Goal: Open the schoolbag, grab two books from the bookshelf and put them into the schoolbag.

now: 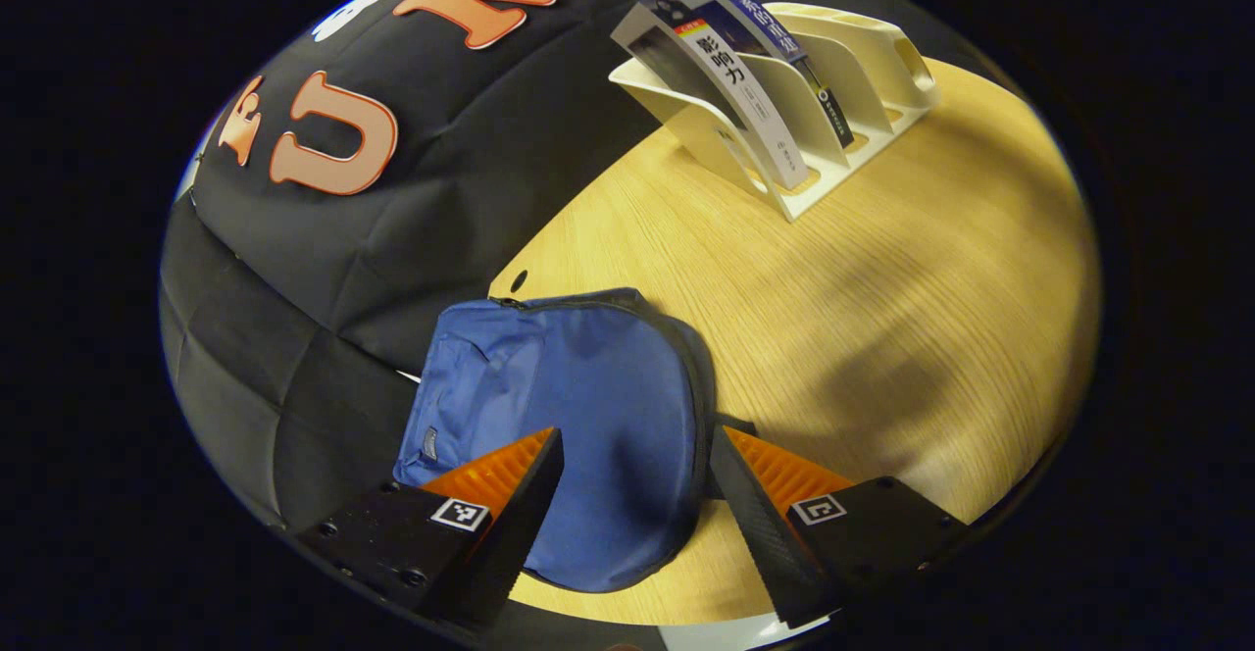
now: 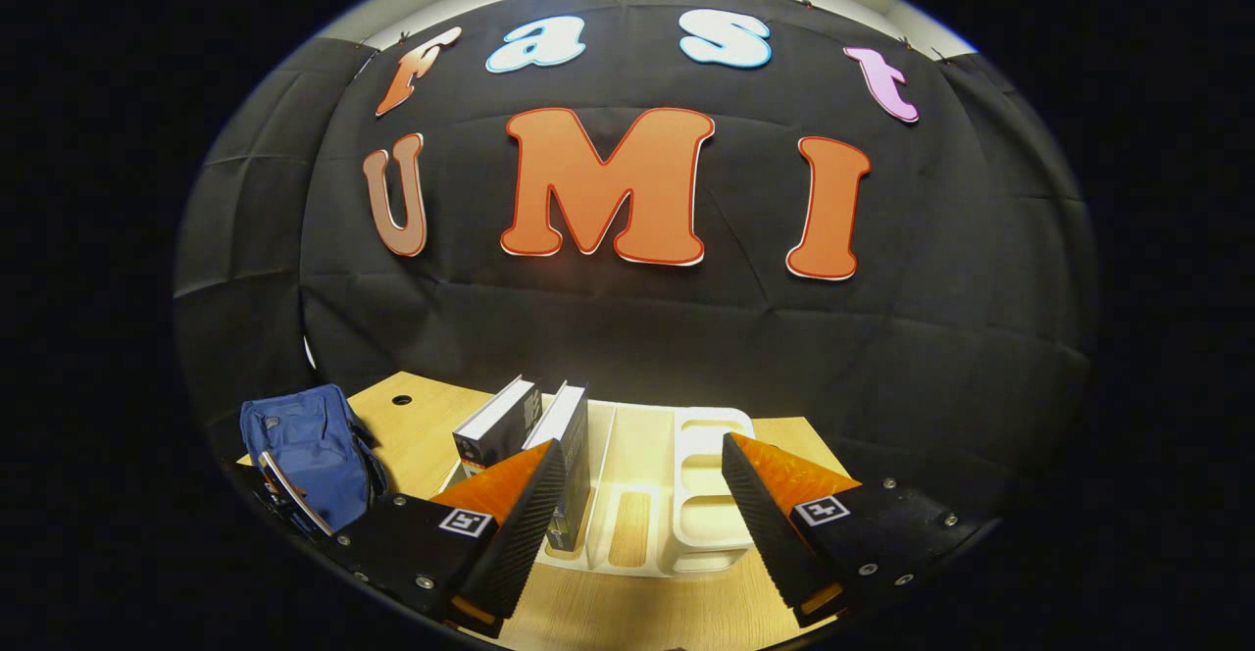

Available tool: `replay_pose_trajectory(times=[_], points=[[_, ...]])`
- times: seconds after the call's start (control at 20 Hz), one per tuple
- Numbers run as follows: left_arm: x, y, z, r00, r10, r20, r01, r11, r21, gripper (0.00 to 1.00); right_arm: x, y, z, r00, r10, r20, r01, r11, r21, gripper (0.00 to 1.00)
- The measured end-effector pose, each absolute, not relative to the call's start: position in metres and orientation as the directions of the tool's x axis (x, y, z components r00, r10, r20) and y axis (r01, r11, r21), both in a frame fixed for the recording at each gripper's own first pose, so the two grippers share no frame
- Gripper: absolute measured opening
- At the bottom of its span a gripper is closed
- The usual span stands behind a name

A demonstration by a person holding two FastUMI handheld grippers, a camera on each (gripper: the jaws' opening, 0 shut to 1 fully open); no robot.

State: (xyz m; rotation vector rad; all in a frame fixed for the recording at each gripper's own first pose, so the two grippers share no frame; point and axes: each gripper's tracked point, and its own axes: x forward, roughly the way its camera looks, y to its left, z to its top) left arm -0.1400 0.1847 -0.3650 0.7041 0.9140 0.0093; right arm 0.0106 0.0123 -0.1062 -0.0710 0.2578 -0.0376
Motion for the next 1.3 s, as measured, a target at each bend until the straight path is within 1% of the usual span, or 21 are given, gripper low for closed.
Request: replay_pose_trajectory(times=[0.2, 0.3, 0.35, 0.4, 0.45, 0.5, 0.55, 0.6, 0.65, 0.7, 0.75, 0.8, 0.9, 0.95, 1.0, 1.2, 1.3], points=[[-0.147, 0.191, -0.380, 0.584, 0.309, -0.751, 0.281, 0.790, 0.544, 0.94, 0.012, 0.013, -0.107, 0.966, -0.043, -0.253, 0.023, 0.997, -0.080, 0.96], [-0.147, 0.192, -0.385, 0.575, 0.301, -0.761, 0.280, 0.801, 0.529, 0.86, 0.012, 0.012, -0.108, 0.966, -0.047, -0.254, 0.026, 0.996, -0.083, 0.96], [-0.149, 0.189, -0.386, 0.566, 0.292, -0.771, 0.288, 0.806, 0.517, 0.79, 0.012, 0.011, -0.109, 0.966, -0.048, -0.255, 0.027, 0.996, -0.086, 0.96], [-0.150, 0.185, -0.388, 0.563, 0.283, -0.777, 0.299, 0.806, 0.510, 0.68, 0.012, 0.010, -0.109, 0.965, -0.051, -0.256, 0.029, 0.996, -0.088, 0.96], [-0.149, 0.182, -0.390, 0.560, 0.278, -0.781, 0.307, 0.806, 0.507, 0.62, 0.011, 0.009, -0.110, 0.964, -0.054, -0.260, 0.030, 0.995, -0.093, 0.96], [-0.151, 0.180, -0.391, 0.558, 0.277, -0.782, 0.311, 0.804, 0.507, 0.63, 0.011, 0.008, -0.111, 0.964, -0.055, -0.262, 0.030, 0.995, -0.097, 0.96], [-0.150, 0.179, -0.391, 0.558, 0.276, -0.783, 0.310, 0.806, 0.505, 0.58, 0.011, 0.009, -0.112, 0.963, -0.055, -0.264, 0.029, 0.994, -0.101, 0.96], [-0.151, 0.179, -0.390, 0.558, 0.276, -0.783, 0.304, 0.810, 0.502, 0.36, 0.012, 0.010, -0.113, 0.962, -0.053, -0.266, 0.026, 0.994, -0.105, 0.95], [-0.148, 0.180, -0.388, 0.559, 0.282, -0.780, 0.294, 0.812, 0.504, 0.33, 0.012, 0.012, -0.114, 0.961, -0.052, -0.271, 0.023, 0.994, -0.109, 0.96], [-0.149, 0.183, -0.385, 0.559, 0.283, -0.779, 0.285, 0.817, 0.502, 0.26, 0.012, 0.013, -0.116, 0.960, -0.048, -0.275, 0.018, 0.994, -0.110, 0.96], [-0.147, 0.184, -0.383, 0.557, 0.280, -0.782, 0.275, 0.826, 0.492, 0.22, 0.012, 0.015, -0.116, 0.960, -0.044, -0.277, 0.014, 0.994, -0.110, 0.96], [-0.147, 0.186, -0.379, 0.552, 0.271, -0.788, 0.264, 0.840, 0.474, 0.15, 0.013, 0.017, -0.116, 0.959, -0.038, -0.280, 0.009, 0.994, -0.107, 0.96], [-0.146, 0.187, -0.373, 0.546, 0.241, -0.802, 0.240, 0.872, 0.426, 0.10, 0.013, 0.030, -0.116, 0.958, 0.008, -0.288, -0.026, 0.998, -0.062, 0.96], [-0.143, 0.190, -0.368, 0.545, 0.230, -0.807, 0.227, 0.885, 0.406, 0.10, 0.014, 0.038, -0.113, 0.958, 0.038, -0.285, -0.049, 0.998, -0.031, 0.96], [-0.142, 0.190, -0.363, 0.548, 0.215, -0.808, 0.218, 0.897, 0.385, 0.07, 0.014, 0.047, -0.111, 0.956, 0.071, -0.285, -0.075, 0.997, -0.006, 0.96], [-0.133, 0.192, -0.341, 0.556, 0.171, -0.813, 0.198, 0.923, 0.330, 0.05, 0.022, 0.077, -0.121, 0.933, 0.142, -0.330, -0.148, 0.989, 0.008, 0.96], [-0.127, 0.195, -0.327, 0.571, 0.157, -0.806, 0.191, 0.929, 0.317, 0.05, 0.026, 0.094, -0.126, 0.916, 0.181, -0.358, -0.181, 0.983, 0.034, 0.96]])
